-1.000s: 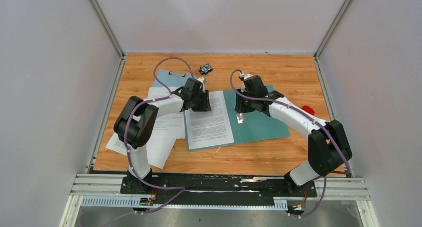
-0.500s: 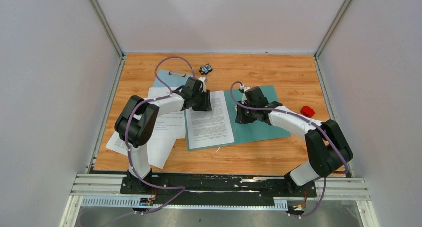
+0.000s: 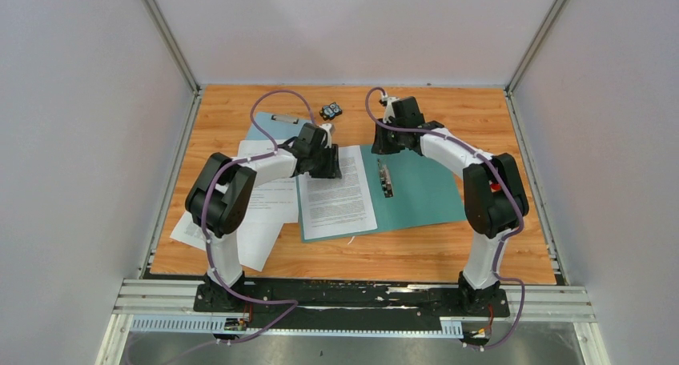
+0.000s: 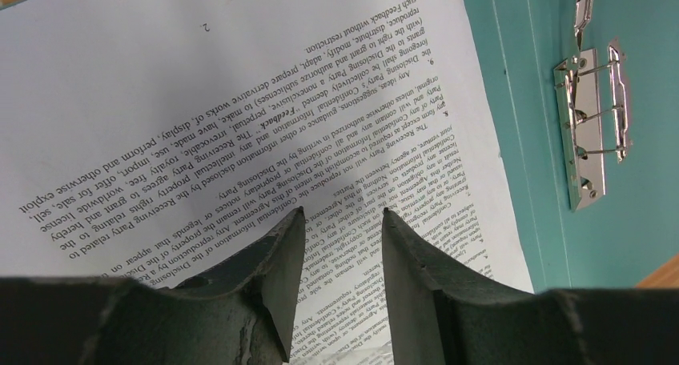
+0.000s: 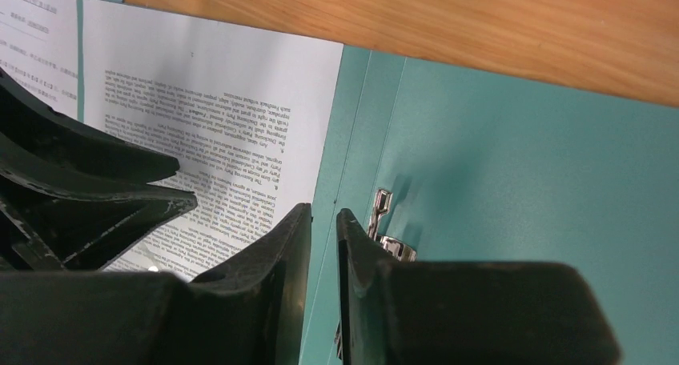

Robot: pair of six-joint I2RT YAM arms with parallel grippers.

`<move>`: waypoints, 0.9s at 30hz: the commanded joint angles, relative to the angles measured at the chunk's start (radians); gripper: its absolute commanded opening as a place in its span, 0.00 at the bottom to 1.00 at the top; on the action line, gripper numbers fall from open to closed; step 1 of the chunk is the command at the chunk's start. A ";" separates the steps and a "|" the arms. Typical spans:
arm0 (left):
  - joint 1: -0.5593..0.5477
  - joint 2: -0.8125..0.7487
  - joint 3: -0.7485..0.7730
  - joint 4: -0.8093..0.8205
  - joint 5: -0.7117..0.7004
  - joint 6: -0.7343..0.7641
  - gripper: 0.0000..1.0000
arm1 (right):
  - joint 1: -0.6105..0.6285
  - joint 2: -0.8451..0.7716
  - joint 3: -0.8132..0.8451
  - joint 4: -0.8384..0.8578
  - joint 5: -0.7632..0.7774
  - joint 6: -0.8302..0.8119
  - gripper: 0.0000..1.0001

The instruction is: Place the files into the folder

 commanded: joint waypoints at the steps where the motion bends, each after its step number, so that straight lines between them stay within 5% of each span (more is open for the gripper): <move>1: 0.001 -0.031 0.049 -0.087 -0.026 0.036 0.50 | 0.000 0.001 0.127 -0.048 -0.061 -0.044 0.22; 10: 0.031 -0.170 0.200 -0.305 -0.216 0.077 0.64 | 0.013 -0.067 0.138 -0.071 -0.098 -0.008 0.49; 18: 0.268 -0.326 0.146 -0.461 -0.374 0.087 0.80 | 0.092 -0.081 0.145 -0.019 -0.127 0.046 0.71; 27: 0.612 -0.281 0.179 -0.408 -0.102 0.220 0.84 | 0.205 0.046 0.256 0.065 -0.130 0.112 0.71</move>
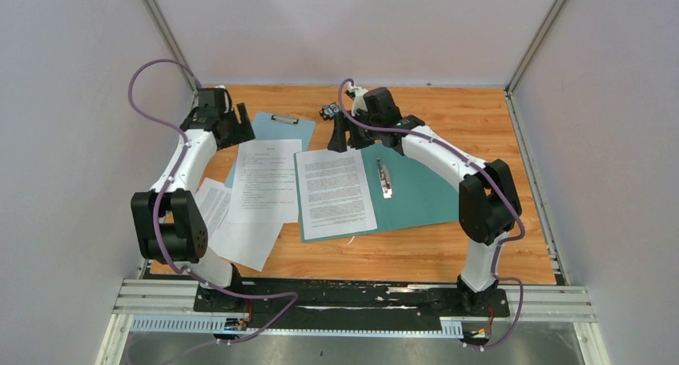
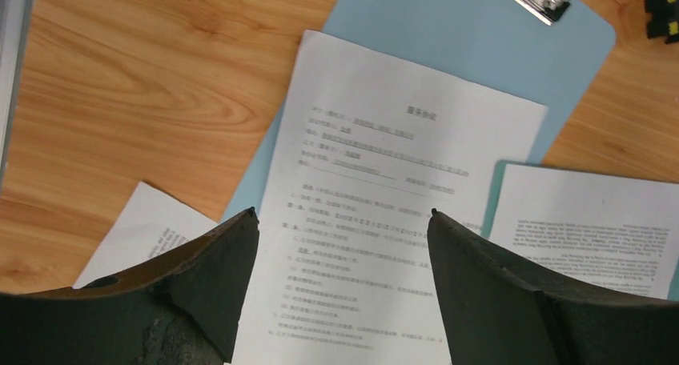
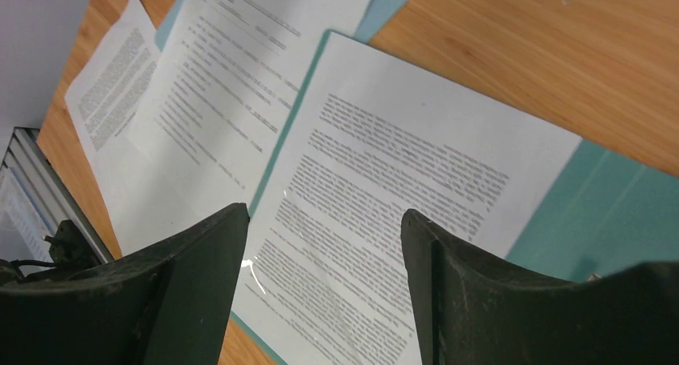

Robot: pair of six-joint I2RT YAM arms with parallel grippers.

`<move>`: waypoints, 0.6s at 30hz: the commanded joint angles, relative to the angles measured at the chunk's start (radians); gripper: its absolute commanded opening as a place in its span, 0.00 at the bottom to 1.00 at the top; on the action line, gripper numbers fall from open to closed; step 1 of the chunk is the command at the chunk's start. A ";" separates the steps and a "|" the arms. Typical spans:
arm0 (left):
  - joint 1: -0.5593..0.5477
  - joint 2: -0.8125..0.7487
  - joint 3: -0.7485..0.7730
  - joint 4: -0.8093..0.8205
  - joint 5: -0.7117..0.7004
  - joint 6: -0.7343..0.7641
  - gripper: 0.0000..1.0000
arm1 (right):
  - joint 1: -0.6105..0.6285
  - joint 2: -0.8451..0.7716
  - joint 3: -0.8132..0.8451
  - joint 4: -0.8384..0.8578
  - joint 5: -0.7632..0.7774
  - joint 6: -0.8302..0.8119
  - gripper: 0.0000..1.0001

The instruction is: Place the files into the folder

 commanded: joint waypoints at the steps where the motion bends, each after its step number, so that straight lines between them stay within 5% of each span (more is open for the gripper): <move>1: 0.119 0.070 0.041 0.035 0.165 0.077 0.84 | 0.054 0.085 0.102 0.099 -0.007 0.050 0.70; 9: 0.231 0.404 0.283 -0.030 0.366 0.114 0.76 | 0.070 0.168 0.161 0.081 -0.027 0.014 0.69; 18: 0.241 0.574 0.406 0.006 0.425 0.106 0.76 | 0.069 0.244 0.192 0.080 -0.026 -0.004 0.69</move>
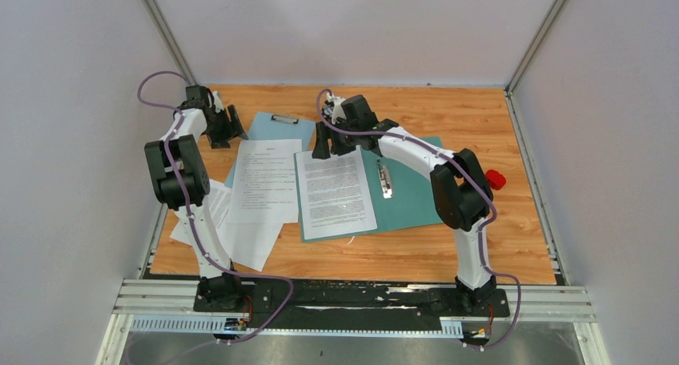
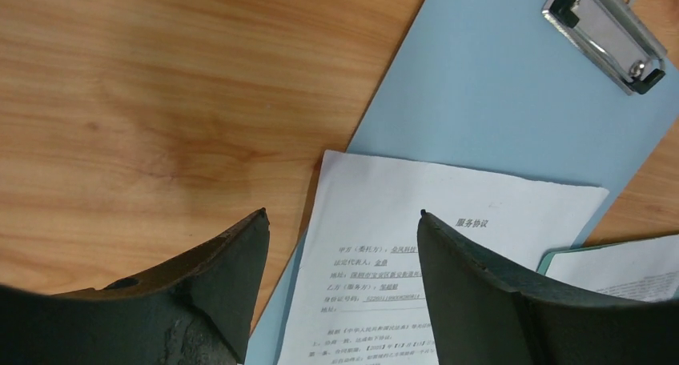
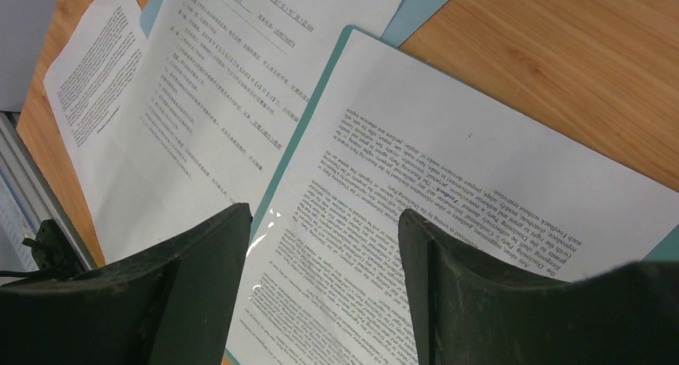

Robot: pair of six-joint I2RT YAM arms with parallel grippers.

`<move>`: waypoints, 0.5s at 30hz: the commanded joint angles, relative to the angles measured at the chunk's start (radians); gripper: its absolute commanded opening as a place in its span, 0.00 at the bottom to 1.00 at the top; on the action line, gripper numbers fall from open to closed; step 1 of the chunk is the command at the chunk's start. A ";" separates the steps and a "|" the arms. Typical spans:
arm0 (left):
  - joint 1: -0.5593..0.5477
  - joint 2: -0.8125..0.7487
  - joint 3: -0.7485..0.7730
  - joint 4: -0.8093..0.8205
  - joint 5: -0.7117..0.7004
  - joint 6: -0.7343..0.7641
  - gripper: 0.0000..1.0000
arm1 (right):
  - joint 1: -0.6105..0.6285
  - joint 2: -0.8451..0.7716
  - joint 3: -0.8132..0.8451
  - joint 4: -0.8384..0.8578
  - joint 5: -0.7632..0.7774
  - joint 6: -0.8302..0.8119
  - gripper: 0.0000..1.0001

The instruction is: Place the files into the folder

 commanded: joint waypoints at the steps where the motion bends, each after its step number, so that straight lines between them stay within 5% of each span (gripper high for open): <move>1: 0.007 0.031 0.040 0.049 0.100 0.001 0.76 | -0.004 0.047 0.072 0.028 -0.012 -0.016 0.68; 15: 0.010 0.080 0.019 0.063 0.267 -0.069 0.74 | -0.010 0.156 0.174 0.060 0.022 0.014 0.67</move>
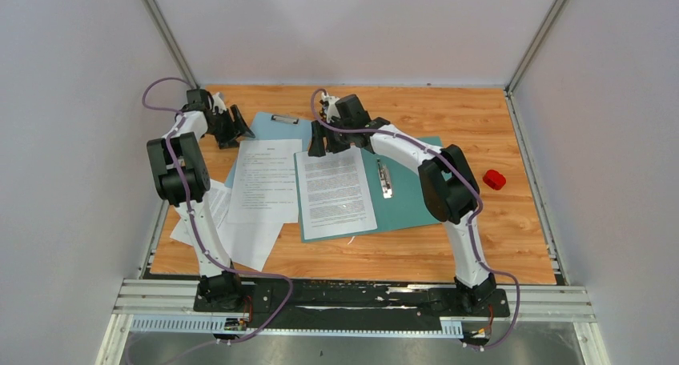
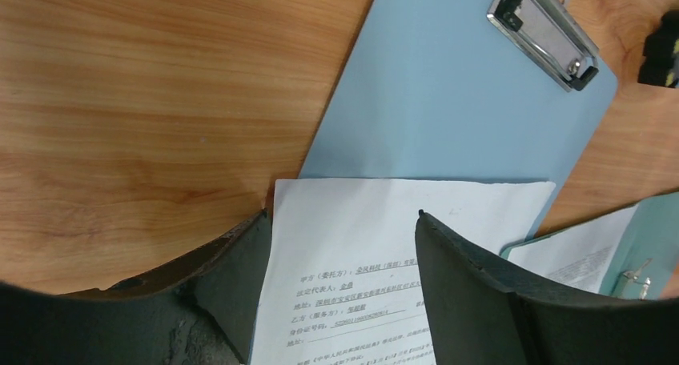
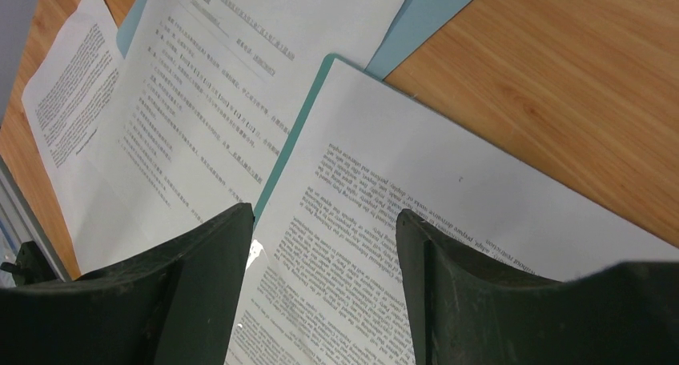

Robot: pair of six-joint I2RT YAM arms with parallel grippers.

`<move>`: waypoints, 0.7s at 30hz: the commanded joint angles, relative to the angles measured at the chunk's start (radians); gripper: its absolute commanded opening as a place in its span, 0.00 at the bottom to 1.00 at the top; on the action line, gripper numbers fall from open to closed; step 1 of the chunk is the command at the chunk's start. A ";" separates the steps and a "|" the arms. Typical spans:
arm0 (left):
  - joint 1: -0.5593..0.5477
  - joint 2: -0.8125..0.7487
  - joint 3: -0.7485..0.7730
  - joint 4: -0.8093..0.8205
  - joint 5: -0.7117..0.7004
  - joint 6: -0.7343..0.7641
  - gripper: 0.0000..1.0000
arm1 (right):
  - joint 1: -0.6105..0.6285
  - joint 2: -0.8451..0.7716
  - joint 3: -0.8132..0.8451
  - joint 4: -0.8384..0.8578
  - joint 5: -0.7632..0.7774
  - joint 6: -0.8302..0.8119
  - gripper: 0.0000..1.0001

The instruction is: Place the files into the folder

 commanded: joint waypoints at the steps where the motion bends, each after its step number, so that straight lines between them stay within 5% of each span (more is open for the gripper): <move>1: 0.004 0.001 -0.002 0.005 0.124 -0.040 0.73 | -0.007 0.064 0.109 0.065 0.027 0.022 0.66; 6: 0.004 -0.052 -0.054 0.091 0.237 -0.113 0.72 | -0.007 0.157 0.233 0.026 0.032 0.035 0.65; 21: 0.000 -0.082 -0.134 0.178 0.390 -0.142 0.67 | -0.007 0.149 0.169 0.072 0.032 0.043 0.65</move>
